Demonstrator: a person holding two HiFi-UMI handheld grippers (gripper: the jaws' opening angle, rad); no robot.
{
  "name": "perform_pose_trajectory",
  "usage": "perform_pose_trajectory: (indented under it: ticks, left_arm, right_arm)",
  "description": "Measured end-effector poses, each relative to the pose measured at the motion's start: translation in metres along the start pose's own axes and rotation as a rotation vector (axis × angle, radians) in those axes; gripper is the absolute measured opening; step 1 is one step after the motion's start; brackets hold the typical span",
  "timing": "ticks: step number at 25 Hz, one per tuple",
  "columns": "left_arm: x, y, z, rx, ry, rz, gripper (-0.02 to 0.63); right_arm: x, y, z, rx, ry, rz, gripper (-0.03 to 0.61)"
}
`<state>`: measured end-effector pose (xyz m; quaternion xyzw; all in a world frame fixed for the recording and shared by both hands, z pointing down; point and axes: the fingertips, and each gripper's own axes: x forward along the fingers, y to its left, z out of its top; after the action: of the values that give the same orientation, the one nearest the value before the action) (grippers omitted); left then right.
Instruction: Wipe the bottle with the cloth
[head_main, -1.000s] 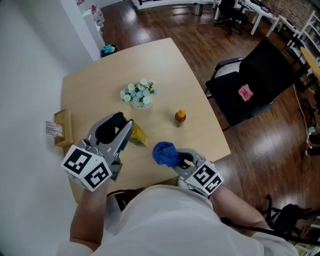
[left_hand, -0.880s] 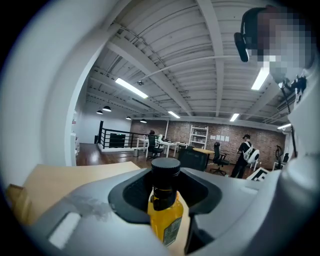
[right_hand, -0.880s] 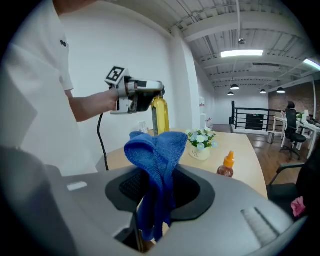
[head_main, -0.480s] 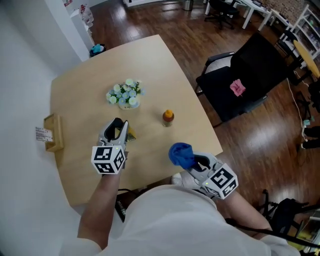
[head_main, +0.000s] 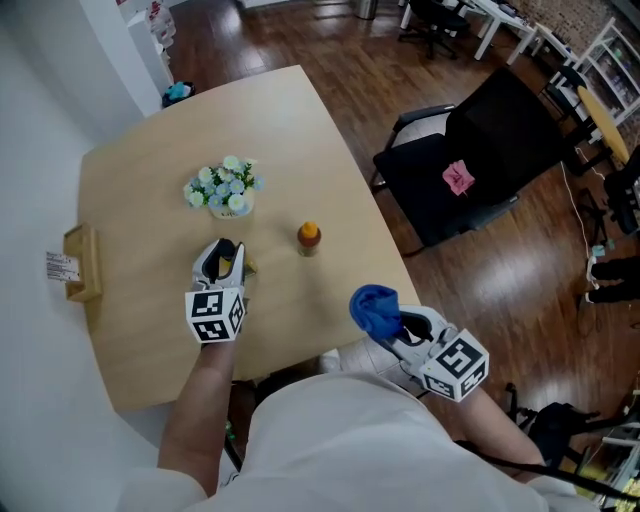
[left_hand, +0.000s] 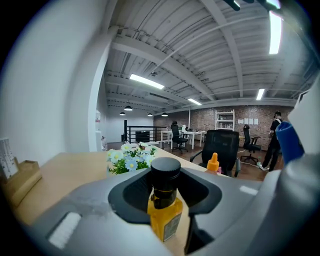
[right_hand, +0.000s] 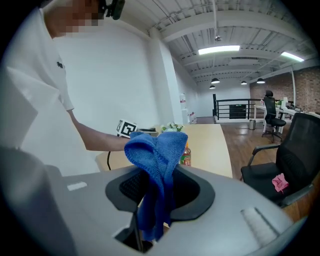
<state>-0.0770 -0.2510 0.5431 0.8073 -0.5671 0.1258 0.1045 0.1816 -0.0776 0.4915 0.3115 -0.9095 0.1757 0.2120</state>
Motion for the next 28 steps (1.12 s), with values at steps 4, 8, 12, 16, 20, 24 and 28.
perform_pose_trajectory:
  ticks: [4,8,12,16,20,24,28]
  left_arm:
    - [0.000,-0.002,-0.005,0.004,-0.013,0.025,0.166]
    - [0.001,-0.002,-0.006,0.025,-0.004,0.034,0.172]
    - [-0.005,0.003,-0.005,0.038,0.015,0.052,0.227]
    - [-0.036,-0.005,0.005,0.033,0.009,0.057,0.240]
    - [-0.076,-0.019,-0.013,0.023,0.090,0.030,0.241]
    - [-0.114,-0.029,-0.037,-0.013,0.169,-0.004,0.241]
    - [-0.153,-0.042,-0.037,-0.018,0.176,-0.094,0.241]
  right_arm:
    - [-0.006,-0.006,-0.004,-0.008,0.000,0.012,0.126]
    - [-0.007,-0.007,-0.004,-0.011,-0.020,0.028,0.126]
    - [-0.008,-0.004,-0.004,-0.014,-0.040,0.050,0.126]
    - [-0.010,-0.001,-0.006,0.002,-0.074,0.068,0.126]
    - [0.000,0.002,-0.017,0.048,-0.110,0.089,0.126]
    - [0.012,0.014,-0.028,0.058,-0.115,0.096,0.126]
    - [0.013,0.044,-0.021,0.038,-0.130,0.075,0.126]
